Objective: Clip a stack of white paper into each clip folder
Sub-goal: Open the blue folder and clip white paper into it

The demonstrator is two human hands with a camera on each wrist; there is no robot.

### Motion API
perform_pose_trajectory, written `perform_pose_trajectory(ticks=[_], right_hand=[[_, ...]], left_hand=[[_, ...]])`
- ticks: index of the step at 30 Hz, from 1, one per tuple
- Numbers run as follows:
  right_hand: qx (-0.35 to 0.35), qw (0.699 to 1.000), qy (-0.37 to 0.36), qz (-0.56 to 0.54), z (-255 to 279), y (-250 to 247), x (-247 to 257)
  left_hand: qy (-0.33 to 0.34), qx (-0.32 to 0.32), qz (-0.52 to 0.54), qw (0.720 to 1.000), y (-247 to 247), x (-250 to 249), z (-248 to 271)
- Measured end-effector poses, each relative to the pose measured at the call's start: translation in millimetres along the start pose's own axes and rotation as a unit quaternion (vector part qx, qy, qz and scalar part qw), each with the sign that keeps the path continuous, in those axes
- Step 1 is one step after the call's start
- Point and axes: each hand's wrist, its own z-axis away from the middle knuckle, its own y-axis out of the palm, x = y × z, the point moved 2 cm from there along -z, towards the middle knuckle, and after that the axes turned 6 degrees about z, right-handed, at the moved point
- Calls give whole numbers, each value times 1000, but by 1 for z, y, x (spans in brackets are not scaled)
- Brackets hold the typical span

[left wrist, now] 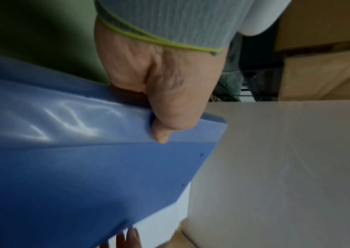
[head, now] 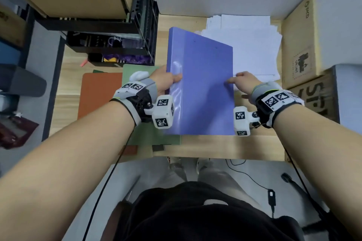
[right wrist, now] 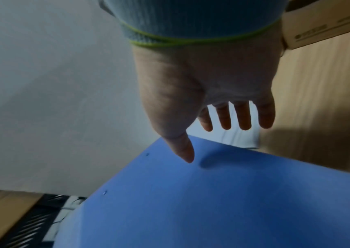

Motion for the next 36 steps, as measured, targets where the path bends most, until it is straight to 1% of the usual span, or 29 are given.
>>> perform_pose_trajectory(ticks=[2,4,5,7,8,9,10,11,12,13,14,17,19,21,22,25,28,31,32,34,36], right_hand=[[33,998,37,-27,-9,7,-16],[50,996,62,-51,-18,13,-27],[57,995,73,-46,-26,17,-34],[64,993,95,-26,-47,23,-53],[70,992,103,-16,-56,24,-62],[78,991,110,-14,-61,25,-68],[87,989,117,-17,-57,26,-70],[93,988,124,-13,-52,26,-69],[94,988,124,-7,-44,26,-65],[93,988,122,-6,-40,26,-65],[87,989,115,-13,-42,25,-67],[36,993,116,-16,-43,15,-71],[25,992,114,-47,-37,8,-65],[51,987,111,-108,-29,4,-55],[72,983,95,-138,-25,4,-48],[124,976,42,-175,-13,7,-19],[209,963,-23,-166,-4,19,17],[284,948,-76,-119,13,42,52],[298,945,-88,-99,17,50,61],[318,939,-111,-64,25,68,75],[306,943,-117,-57,27,81,82]], left_hand=[[-19,5,-6,1000,-7,20,-10],[-35,-3,23,999,-4,30,-3],[-47,-16,32,998,-4,39,-5],[-83,-34,13,996,-2,57,-9],[-104,-44,-22,993,-3,69,-17],[-112,-57,-67,990,-7,87,-35],[-122,-71,-129,981,-8,101,-49],[-126,-73,-192,971,-11,109,-58],[-127,-69,-245,959,-10,112,-61],[-124,-60,-290,947,-5,104,-51],[-118,-49,-311,942,2,93,-38],[-133,-25,-312,940,12,89,-32],[-137,-25,-309,941,14,85,-31],[-121,-28,-287,950,14,77,-28],[-108,-27,-270,956,16,70,-25],[-57,-18,-201,978,20,39,-15],[-24,-12,-149,988,22,0,7],[18,-30,-112,993,16,-31,25],[32,-41,-119,992,14,-39,30],[61,-95,-160,981,0,-46,39],[75,-156,-206,963,-17,-49,41]])
